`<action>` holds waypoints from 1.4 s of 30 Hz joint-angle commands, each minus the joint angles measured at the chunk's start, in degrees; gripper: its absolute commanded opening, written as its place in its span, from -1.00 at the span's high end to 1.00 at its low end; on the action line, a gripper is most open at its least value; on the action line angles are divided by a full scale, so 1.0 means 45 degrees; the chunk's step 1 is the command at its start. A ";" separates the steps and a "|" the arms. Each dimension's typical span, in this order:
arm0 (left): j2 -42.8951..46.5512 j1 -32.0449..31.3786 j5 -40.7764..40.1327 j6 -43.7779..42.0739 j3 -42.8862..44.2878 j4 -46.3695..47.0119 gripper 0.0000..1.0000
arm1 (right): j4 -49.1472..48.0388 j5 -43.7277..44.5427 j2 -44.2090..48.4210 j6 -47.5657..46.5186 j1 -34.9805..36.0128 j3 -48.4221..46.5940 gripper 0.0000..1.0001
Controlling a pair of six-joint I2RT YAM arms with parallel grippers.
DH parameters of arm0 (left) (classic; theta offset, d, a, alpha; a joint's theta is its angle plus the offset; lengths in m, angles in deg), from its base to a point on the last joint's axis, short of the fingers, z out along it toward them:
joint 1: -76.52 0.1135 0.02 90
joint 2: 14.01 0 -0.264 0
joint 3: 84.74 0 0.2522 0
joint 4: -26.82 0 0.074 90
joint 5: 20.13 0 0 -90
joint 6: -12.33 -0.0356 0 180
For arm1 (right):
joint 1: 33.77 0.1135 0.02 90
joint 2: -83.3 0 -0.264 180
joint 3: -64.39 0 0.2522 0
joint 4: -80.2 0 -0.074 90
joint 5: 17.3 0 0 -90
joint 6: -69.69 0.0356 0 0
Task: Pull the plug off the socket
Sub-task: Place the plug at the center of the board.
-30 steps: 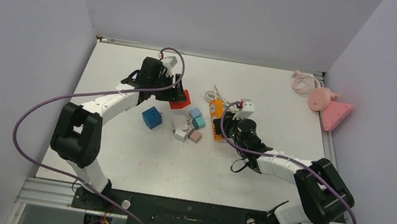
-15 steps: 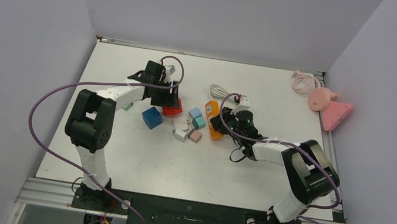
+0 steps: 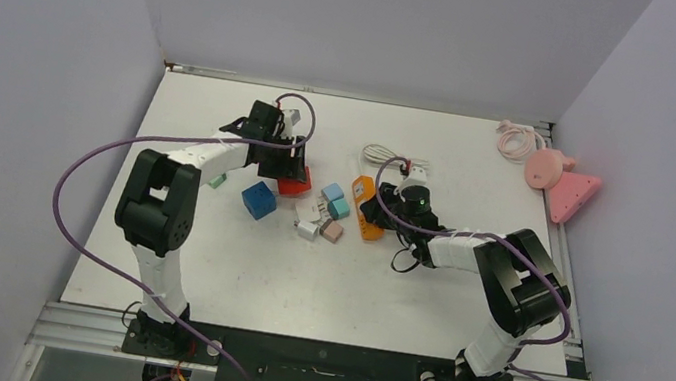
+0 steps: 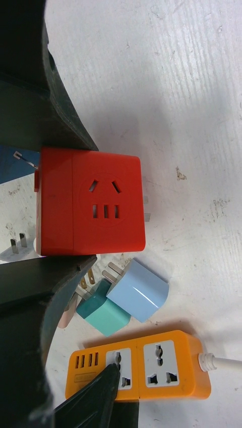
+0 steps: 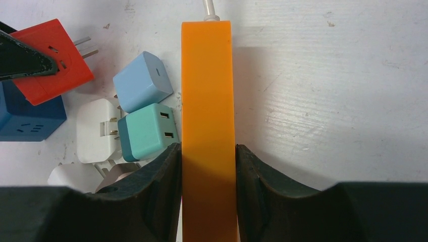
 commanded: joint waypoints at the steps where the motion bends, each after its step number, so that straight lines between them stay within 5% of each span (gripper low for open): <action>1: -0.0150 0.0002 0.0100 -0.0118 0.0472 -0.0025 0.19 | -0.0423 0.0205 -0.0090 -0.0099 -0.0120 -0.0222 0.20; 14: -0.0376 0.0002 0.0135 -0.0118 0.0605 -0.0178 -0.24 | -0.0410 0.0187 -0.0100 -0.0422 -0.0120 -0.0161 -0.21; 31: -0.0379 0.0002 0.0215 -0.0079 0.0642 -0.0224 -0.50 | -0.0195 0.0129 0.0086 -0.0685 -0.0120 -0.0137 -0.30; 42: 0.0040 0.0002 0.0393 -0.0089 0.0445 0.0135 -0.89 | -0.0150 0.0317 0.0438 -0.0932 -0.0120 0.0012 -0.58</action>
